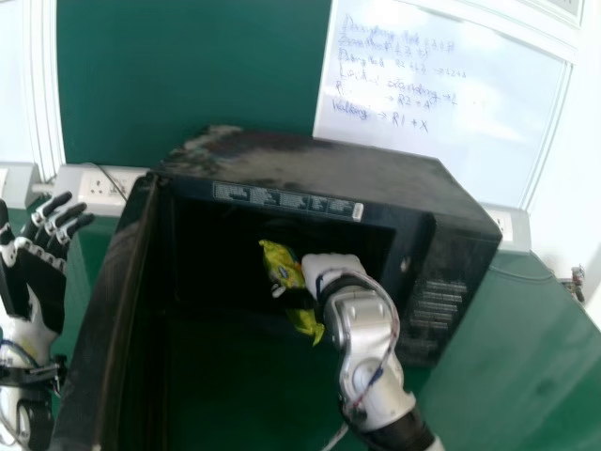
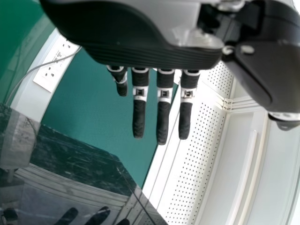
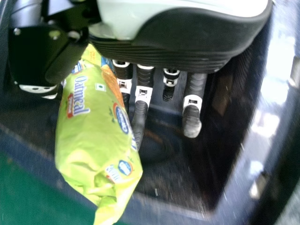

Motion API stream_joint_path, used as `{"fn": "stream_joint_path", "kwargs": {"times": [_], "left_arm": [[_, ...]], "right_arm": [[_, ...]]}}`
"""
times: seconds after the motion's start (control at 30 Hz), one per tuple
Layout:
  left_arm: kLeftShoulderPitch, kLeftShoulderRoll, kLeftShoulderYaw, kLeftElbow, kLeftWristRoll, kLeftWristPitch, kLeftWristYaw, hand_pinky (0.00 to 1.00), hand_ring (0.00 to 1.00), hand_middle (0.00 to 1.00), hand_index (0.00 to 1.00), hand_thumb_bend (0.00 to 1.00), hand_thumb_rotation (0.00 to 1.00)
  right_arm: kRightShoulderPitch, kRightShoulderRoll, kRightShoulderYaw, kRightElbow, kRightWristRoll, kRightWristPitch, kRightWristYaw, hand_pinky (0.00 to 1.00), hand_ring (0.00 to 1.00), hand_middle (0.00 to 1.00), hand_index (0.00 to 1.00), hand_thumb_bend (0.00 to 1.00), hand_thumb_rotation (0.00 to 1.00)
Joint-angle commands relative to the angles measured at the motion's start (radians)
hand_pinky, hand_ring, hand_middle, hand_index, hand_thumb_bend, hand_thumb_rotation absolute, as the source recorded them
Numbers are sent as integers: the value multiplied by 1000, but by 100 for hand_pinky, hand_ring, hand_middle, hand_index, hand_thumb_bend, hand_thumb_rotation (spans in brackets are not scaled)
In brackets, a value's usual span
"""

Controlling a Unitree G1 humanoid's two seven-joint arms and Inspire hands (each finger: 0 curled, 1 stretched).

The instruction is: Put biscuit inside oven

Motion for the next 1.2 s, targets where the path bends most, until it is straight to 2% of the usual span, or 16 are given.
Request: {"fn": "stream_joint_path", "kwargs": {"times": [0.0, 0.2, 0.33, 0.4, 0.57, 0.7, 0.9, 1.17], "left_arm": [[-5, -5, -9, 3, 6, -7, -2, 67, 67, 66, 69, 71, 64], [-6, -5, -5, 7, 1, -11, -5, 66, 66, 65, 69, 71, 64], [-4, -5, -6, 7, 4, -17, -10, 67, 66, 65, 69, 71, 64], [-1, -6, -7, 4, 8, -15, -6, 67, 66, 65, 69, 71, 64], [-2, -10, -9, 5, 8, -17, -4, 67, 66, 65, 68, 71, 64], [2, -14, -8, -3, 3, -11, 0, 67, 67, 66, 68, 71, 63], [4, -16, -2, -5, -13, -12, -6, 69, 68, 66, 68, 72, 61], [6, -15, 2, -12, -16, -8, -4, 69, 67, 66, 68, 71, 61]], "right_arm": [[-44, 7, 9, 31, 25, 18, -46, 11, 18, 47, 73, 56, 0], [-104, 2, 27, 126, 71, 45, -99, 10, 16, 47, 75, 56, 0], [-158, -1, 46, 205, 95, 67, -135, 11, 18, 47, 70, 57, 0], [-182, 1, 50, 235, 114, 78, -146, 11, 17, 47, 71, 57, 0], [-225, -13, 68, 295, 177, 67, -186, 11, 17, 47, 73, 56, 0], [-254, -11, 74, 353, 229, 70, -236, 11, 17, 47, 71, 57, 0], [-279, -8, 89, 430, 294, 71, -336, 11, 18, 47, 83, 57, 0], [-315, 1, 97, 573, 410, 43, -486, 13, 19, 47, 90, 57, 0]]}}
